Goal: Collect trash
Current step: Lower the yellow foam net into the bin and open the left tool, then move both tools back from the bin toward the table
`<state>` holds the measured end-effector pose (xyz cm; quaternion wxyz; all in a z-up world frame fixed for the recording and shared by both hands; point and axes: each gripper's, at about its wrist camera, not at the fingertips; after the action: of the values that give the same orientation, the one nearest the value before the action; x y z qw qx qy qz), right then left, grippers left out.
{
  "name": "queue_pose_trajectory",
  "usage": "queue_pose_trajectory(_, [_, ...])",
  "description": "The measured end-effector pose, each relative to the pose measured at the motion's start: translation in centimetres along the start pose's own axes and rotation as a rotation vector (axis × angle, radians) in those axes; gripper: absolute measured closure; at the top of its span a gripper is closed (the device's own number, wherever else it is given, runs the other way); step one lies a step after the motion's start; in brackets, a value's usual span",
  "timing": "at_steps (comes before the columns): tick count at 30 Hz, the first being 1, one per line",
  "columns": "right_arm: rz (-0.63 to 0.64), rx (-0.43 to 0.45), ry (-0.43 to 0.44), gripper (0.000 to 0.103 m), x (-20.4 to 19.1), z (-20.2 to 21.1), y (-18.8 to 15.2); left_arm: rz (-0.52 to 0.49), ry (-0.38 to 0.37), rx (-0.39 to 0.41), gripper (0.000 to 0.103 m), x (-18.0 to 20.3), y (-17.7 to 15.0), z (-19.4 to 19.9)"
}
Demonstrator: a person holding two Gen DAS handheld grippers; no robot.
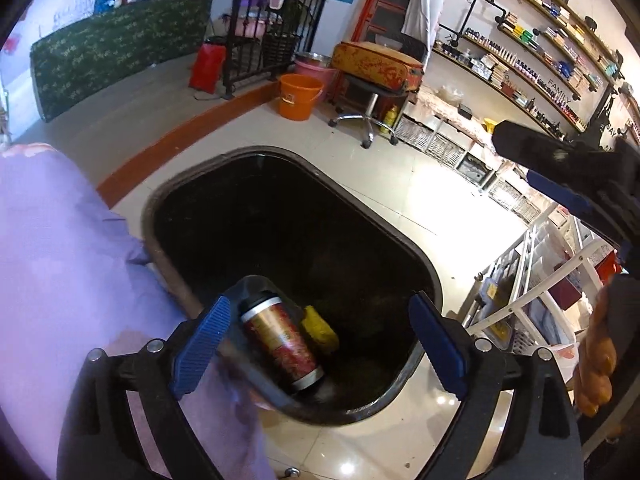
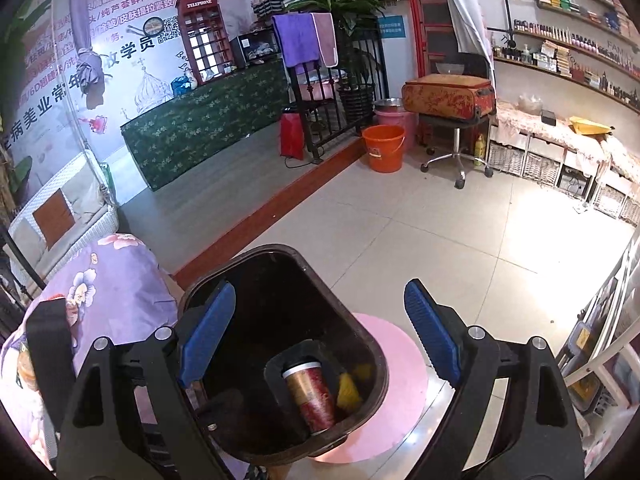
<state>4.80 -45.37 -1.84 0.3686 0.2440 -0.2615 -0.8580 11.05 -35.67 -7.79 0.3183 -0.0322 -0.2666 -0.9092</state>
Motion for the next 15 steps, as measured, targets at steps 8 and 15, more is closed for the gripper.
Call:
queue_pose_trajectory(8, [0.050, -0.050, 0.056, 0.017, -3.0, -1.2, -0.6, 0.007, 0.058, 0.083, 0.012, -1.3, -3.1, 4.4])
queue_pose_trajectory(15, [0.144, -0.120, 0.150, 0.017, -8.1, -2.7, -2.0, 0.099, 0.095, 0.135, 0.011, -4.5, -6.6, 7.8])
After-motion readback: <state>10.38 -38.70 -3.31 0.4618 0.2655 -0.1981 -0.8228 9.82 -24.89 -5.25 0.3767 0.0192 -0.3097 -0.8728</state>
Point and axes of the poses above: each gripper's, at about its wrist camera, not at the fingertips, and z roughly against the way its jaws point, x to its right, y to its top, and after that the axes turned 9 degrees about -x, right-handed
